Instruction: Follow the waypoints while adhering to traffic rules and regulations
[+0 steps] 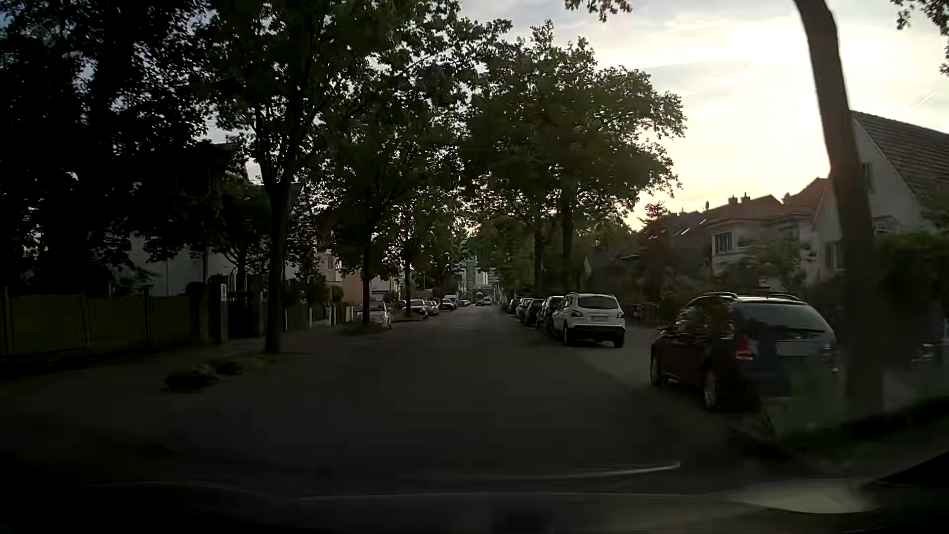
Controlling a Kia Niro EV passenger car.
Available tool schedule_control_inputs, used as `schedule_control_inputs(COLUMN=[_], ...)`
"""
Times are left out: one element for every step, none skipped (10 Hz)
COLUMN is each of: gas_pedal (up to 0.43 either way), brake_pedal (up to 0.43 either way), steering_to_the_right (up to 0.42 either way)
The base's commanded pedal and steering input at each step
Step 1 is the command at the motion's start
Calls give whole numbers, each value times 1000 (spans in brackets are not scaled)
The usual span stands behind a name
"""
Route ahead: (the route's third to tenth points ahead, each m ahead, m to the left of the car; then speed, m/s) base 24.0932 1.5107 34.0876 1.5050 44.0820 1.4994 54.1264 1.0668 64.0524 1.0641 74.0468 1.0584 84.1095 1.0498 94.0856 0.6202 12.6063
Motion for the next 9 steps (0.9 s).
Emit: schedule_control_inputs(gas_pedal=[0,0,0,0,0,0,0,0,0], brake_pedal=[0,0,0,0,0,0,0,0,0], steering_to_the_right=[3,3,3,3,2,2,2,2,2])
